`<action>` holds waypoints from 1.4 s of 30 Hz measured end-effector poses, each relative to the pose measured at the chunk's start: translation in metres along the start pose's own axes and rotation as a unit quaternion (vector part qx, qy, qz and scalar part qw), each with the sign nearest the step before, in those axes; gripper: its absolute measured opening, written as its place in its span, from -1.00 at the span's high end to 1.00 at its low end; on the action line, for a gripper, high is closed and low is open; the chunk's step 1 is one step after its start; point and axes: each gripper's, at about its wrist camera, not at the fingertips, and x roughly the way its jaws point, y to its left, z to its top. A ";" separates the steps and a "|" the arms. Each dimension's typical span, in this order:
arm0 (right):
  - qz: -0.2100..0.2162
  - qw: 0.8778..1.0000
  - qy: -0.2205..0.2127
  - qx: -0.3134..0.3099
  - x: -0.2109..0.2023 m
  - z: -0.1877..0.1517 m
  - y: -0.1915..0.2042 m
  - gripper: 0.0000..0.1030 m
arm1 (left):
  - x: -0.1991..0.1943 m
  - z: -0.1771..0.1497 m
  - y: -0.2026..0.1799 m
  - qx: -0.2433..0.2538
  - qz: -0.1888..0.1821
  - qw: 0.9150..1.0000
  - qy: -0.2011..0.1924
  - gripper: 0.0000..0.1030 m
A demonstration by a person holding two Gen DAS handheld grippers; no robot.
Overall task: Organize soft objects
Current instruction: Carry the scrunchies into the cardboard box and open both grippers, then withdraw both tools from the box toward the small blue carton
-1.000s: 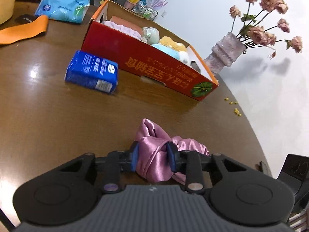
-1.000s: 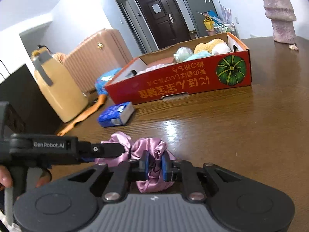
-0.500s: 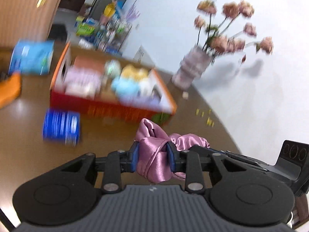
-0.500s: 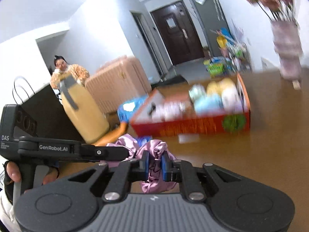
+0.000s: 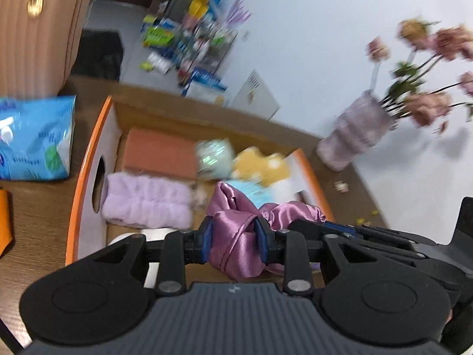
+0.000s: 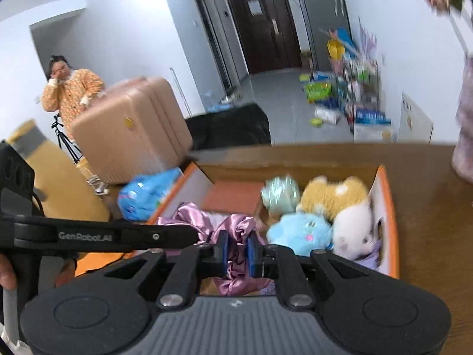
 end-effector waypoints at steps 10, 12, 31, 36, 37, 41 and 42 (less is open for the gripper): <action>-0.037 0.994 0.095 -0.038 0.080 -0.022 0.000 0.73 | 0.043 -0.017 0.018 0.057 0.049 0.996 0.050 0.20; -0.034 0.994 0.095 -0.029 0.081 -0.021 0.000 0.65 | 0.038 -0.017 0.014 0.063 0.047 0.996 0.051 -0.05; -0.089 0.993 -0.055 -0.062 -0.168 0.006 0.040 -0.16 | -0.190 -0.041 -0.036 0.145 0.144 0.975 -0.087 -0.44; -0.094 0.990 -0.083 -0.060 -0.211 -0.020 0.049 -0.27 | -0.231 -0.072 -0.042 0.142 0.159 0.970 -0.117 -0.61; -0.090 0.989 -0.096 -0.059 -0.219 -0.028 0.051 -0.30 | -0.238 -0.080 -0.044 0.140 0.162 0.969 -0.127 -0.64; -0.090 0.981 -0.150 -0.079 -0.248 -0.083 0.062 -0.46 | -0.267 -0.136 -0.047 0.162 0.178 0.953 -0.185 -0.87; -0.090 0.980 -0.159 -0.082 -0.254 -0.098 0.066 -0.46 | -0.276 -0.157 -0.046 0.171 0.180 0.948 -0.197 -0.89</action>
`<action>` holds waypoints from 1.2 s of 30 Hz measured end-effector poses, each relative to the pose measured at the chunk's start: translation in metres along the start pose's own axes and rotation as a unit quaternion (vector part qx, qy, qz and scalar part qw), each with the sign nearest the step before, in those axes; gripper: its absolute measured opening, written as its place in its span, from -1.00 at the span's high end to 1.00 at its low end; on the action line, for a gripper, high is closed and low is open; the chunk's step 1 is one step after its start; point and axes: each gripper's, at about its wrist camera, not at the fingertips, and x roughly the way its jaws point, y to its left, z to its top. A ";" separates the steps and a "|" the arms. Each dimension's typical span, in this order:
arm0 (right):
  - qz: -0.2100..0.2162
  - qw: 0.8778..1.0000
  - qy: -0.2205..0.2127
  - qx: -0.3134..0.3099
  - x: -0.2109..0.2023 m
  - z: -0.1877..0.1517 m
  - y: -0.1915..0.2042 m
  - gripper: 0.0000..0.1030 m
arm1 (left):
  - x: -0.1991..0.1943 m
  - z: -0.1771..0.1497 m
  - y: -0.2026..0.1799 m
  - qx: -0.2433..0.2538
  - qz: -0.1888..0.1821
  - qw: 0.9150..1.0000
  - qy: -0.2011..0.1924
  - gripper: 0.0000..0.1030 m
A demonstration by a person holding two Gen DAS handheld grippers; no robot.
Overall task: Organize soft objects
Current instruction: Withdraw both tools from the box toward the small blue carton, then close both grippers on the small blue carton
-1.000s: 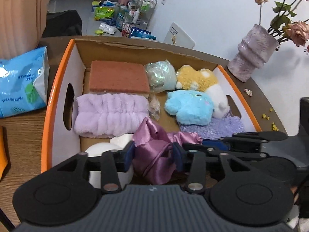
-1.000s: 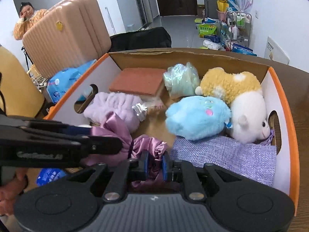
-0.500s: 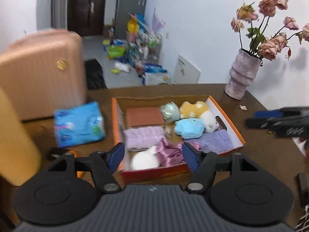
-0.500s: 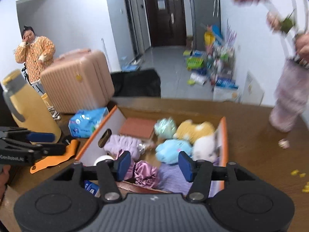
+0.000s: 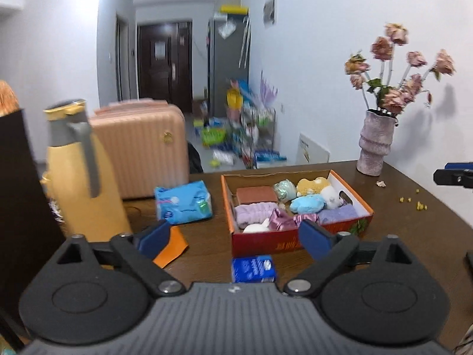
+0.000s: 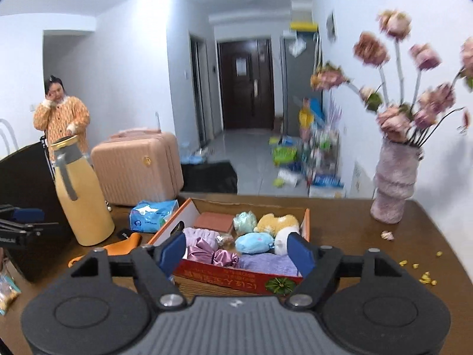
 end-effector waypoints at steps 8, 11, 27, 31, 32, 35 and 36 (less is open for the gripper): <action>0.006 0.998 -0.068 0.008 -0.091 -0.115 0.042 -0.69 | -0.090 -0.118 -0.009 0.003 0.020 0.999 -0.041 -1.00; 0.022 0.997 -0.064 0.024 -0.112 -0.154 0.055 -0.70 | -0.112 -0.154 -0.005 -0.035 0.012 0.999 -0.020 -1.00; 0.051 0.996 0.021 0.073 0.043 -0.140 0.059 -0.32 | 0.040 -0.123 0.023 -0.051 -0.029 0.997 0.041 -0.99; 0.088 0.988 0.060 0.108 0.132 -0.128 0.065 -0.17 | 0.114 -0.101 0.032 -0.063 -0.024 0.995 0.067 -0.91; 0.092 0.986 0.068 0.119 0.152 -0.125 0.067 -0.07 | 0.133 -0.097 0.033 -0.063 -0.024 0.995 0.074 -0.83; 0.101 0.981 0.089 0.139 0.212 -0.118 0.075 0.16 | 0.184 -0.090 0.041 -0.088 -0.035 0.990 0.108 -0.38; 0.102 0.980 0.096 0.143 0.228 -0.117 0.078 0.17 | 0.198 -0.089 0.045 -0.104 -0.048 0.987 0.116 -0.33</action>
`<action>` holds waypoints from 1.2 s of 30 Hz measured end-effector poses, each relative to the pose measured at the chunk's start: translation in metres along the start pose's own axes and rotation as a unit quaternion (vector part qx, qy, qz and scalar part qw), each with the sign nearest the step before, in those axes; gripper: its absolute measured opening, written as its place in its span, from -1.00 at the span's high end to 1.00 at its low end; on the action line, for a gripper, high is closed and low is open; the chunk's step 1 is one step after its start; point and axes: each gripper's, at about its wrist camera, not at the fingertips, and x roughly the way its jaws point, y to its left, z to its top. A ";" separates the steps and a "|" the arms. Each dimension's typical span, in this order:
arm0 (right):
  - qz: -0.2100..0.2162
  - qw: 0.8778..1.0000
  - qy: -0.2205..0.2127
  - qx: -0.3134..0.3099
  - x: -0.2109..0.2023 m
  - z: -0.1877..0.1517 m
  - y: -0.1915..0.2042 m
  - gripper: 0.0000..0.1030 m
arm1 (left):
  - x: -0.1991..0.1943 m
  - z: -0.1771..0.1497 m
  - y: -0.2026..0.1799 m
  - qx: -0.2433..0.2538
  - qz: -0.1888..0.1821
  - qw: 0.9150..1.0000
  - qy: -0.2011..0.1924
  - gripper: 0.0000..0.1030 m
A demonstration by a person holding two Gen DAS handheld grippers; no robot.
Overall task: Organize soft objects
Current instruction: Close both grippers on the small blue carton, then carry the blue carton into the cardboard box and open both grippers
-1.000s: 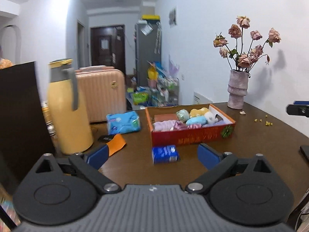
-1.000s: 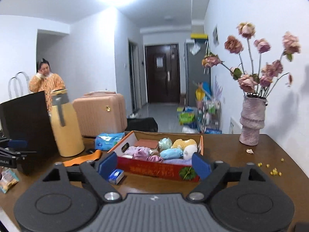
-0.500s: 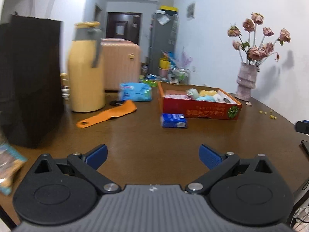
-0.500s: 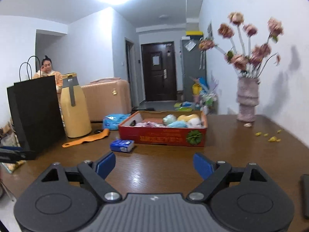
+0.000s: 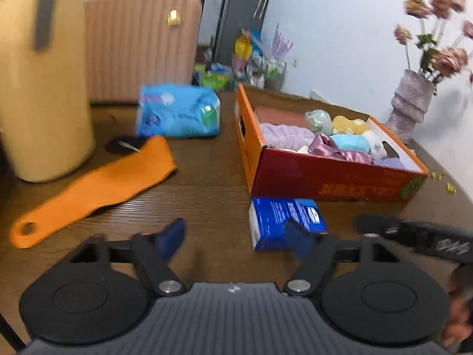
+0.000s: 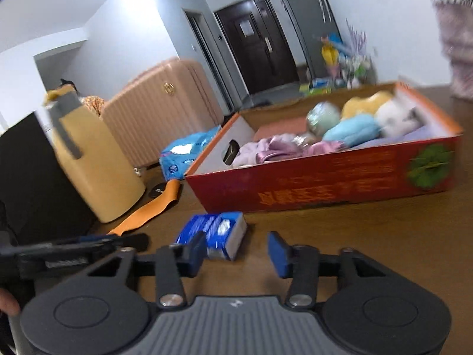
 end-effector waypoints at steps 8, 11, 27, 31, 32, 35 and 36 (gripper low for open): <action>0.019 0.999 0.023 0.041 0.058 0.000 -0.002 0.41 | 0.050 0.003 0.022 -0.080 -0.112 0.989 0.049 0.46; 0.024 0.998 0.030 0.043 0.057 0.001 -0.002 0.47 | 0.048 0.002 0.022 -0.091 -0.113 0.988 0.053 0.49; -0.003 0.999 0.042 0.007 -0.124 -0.089 -0.006 0.67 | -0.084 -0.118 -0.083 -0.084 -0.119 0.987 0.069 0.57; -0.005 0.999 0.032 0.037 -0.159 -0.112 -0.019 0.67 | -0.101 -0.139 -0.104 -0.077 -0.126 0.986 0.076 0.58; -0.005 0.999 0.031 0.040 -0.165 -0.116 -0.021 0.67 | -0.105 -0.142 -0.108 -0.074 -0.127 0.986 0.076 0.58; -0.008 0.999 0.024 0.046 -0.176 -0.123 -0.026 0.67 | -0.110 -0.149 -0.117 -0.065 -0.129 0.987 0.074 0.59; -0.009 0.999 0.022 0.046 -0.179 -0.124 -0.027 0.67 | -0.111 -0.150 -0.118 -0.066 -0.131 0.986 0.076 0.59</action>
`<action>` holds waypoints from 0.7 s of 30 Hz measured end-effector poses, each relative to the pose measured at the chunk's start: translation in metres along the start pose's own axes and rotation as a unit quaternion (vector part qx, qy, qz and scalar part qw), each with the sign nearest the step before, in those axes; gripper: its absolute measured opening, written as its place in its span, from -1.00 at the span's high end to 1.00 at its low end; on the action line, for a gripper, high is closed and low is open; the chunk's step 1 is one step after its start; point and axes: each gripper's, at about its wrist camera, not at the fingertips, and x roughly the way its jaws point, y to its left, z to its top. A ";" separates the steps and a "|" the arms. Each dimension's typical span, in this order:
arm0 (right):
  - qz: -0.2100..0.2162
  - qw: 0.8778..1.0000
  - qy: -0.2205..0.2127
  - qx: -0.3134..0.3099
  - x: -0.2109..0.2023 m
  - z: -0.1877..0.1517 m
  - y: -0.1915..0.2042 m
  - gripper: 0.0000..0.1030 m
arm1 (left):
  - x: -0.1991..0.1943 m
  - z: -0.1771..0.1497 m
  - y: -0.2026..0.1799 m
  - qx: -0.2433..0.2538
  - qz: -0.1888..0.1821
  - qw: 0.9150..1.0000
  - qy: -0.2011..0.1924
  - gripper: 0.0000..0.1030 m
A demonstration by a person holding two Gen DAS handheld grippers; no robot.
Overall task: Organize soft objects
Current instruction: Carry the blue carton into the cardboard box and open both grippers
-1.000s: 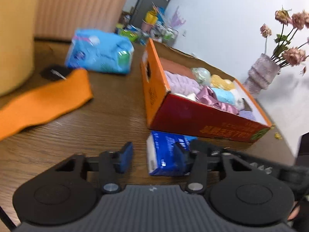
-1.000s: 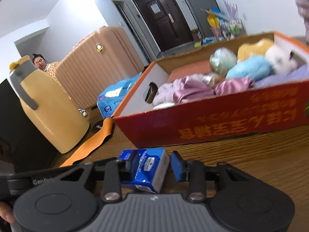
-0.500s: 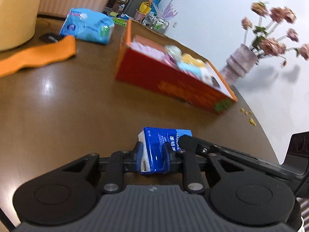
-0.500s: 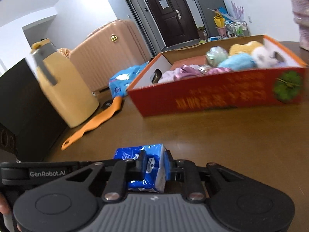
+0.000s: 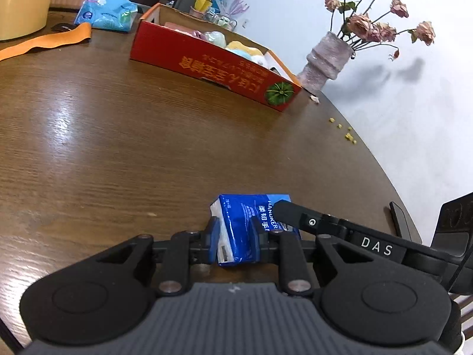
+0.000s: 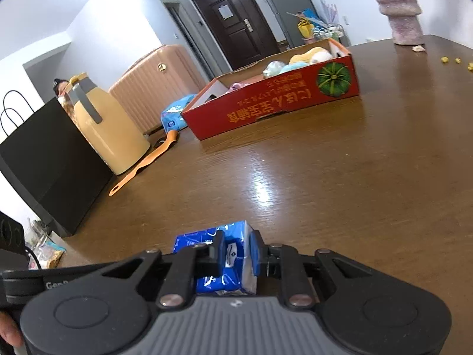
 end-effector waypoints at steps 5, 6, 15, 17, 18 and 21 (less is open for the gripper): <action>-0.006 1.000 0.003 0.007 0.006 -0.005 -0.007 0.68 | 0.007 -0.003 0.001 -0.002 0.001 1.000 0.006 0.58; -0.005 1.000 0.002 0.008 0.007 -0.007 -0.008 0.68 | 0.007 -0.003 0.002 -0.002 -0.001 1.000 0.007 0.56; 0.024 0.999 -0.003 0.041 0.009 0.016 -0.017 0.68 | 0.011 0.022 0.006 -0.033 -0.021 0.999 -0.002 0.50; 0.027 0.999 -0.022 0.023 0.008 0.049 -0.014 0.68 | 0.011 0.051 -0.002 -0.027 -0.032 0.999 -0.020 0.50; 0.027 0.999 -0.031 0.011 0.009 0.067 -0.012 0.68 | 0.012 0.071 -0.006 -0.019 -0.038 0.999 -0.029 0.50; 0.020 0.997 -0.062 -0.033 0.020 0.136 -0.003 0.68 | 0.025 0.140 -0.018 0.001 -0.051 0.997 -0.055 0.50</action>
